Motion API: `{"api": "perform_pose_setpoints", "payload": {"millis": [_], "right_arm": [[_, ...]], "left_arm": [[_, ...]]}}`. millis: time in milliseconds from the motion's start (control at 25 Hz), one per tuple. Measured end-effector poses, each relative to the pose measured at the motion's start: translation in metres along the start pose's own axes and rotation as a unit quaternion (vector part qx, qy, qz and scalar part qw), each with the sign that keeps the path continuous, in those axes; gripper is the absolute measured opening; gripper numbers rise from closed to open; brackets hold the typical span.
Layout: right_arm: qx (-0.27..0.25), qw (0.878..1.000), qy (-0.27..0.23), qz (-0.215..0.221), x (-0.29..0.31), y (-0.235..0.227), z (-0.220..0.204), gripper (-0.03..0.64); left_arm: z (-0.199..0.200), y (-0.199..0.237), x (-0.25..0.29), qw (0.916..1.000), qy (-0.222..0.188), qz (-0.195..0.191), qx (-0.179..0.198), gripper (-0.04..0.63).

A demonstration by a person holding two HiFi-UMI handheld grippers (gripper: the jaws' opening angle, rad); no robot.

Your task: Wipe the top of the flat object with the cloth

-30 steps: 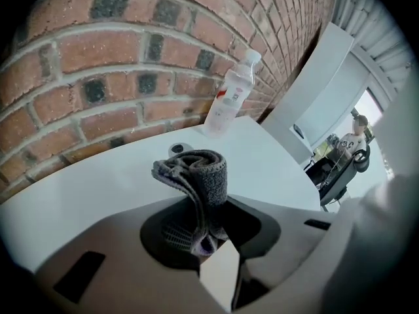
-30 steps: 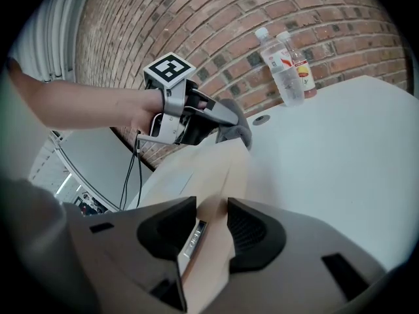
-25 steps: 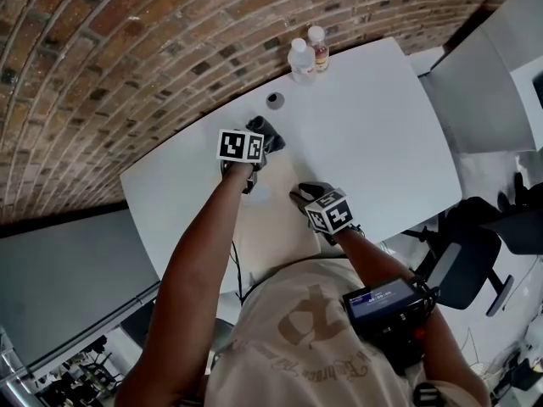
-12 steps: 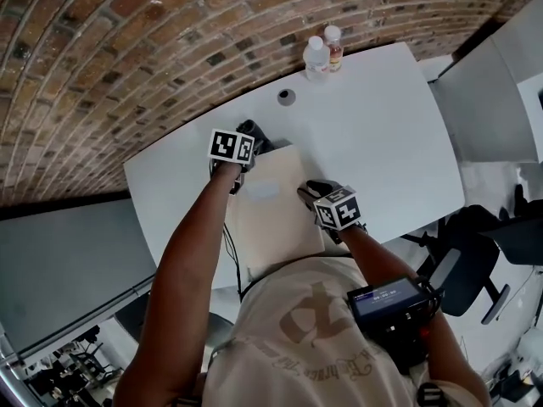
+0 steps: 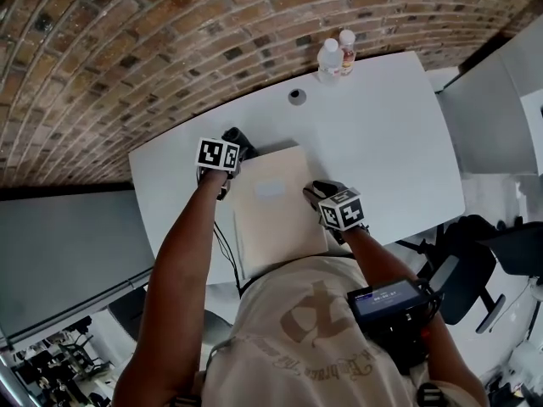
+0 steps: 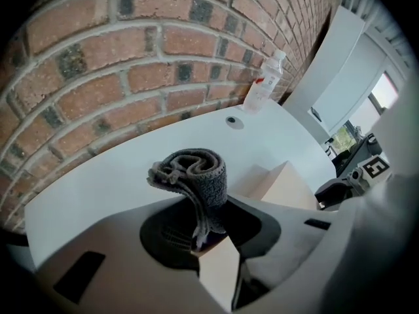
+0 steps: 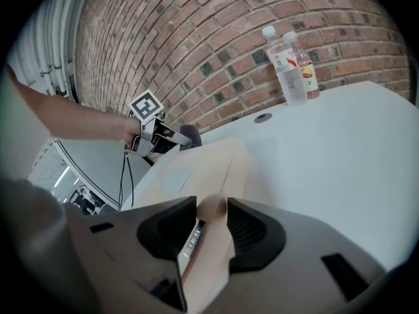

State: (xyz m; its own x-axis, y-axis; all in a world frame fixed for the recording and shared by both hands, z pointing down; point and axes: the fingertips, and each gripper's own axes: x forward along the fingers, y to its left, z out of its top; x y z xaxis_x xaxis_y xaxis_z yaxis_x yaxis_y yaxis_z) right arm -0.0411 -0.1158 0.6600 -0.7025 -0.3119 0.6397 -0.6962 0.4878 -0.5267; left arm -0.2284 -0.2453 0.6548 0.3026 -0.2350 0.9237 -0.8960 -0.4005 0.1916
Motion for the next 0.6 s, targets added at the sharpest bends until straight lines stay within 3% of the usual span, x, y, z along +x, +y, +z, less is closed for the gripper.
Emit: {"api": "perform_pose_setpoints", "payload": {"millis": [440, 600], "right_arm": [[-0.015, 1.0, 0.005, -0.006, -0.001, 0.003, -0.002, 0.16], [-0.021, 1.0, 0.006, -0.008, 0.0, 0.005, -0.002, 0.16]], "left_arm": [[-0.052, 0.055, -0.032, 0.9965, -0.018, 0.051, -0.063, 0.112], [-0.065, 0.072, -0.049, 0.9923, -0.029, 0.091, -0.079, 0.112]]}}
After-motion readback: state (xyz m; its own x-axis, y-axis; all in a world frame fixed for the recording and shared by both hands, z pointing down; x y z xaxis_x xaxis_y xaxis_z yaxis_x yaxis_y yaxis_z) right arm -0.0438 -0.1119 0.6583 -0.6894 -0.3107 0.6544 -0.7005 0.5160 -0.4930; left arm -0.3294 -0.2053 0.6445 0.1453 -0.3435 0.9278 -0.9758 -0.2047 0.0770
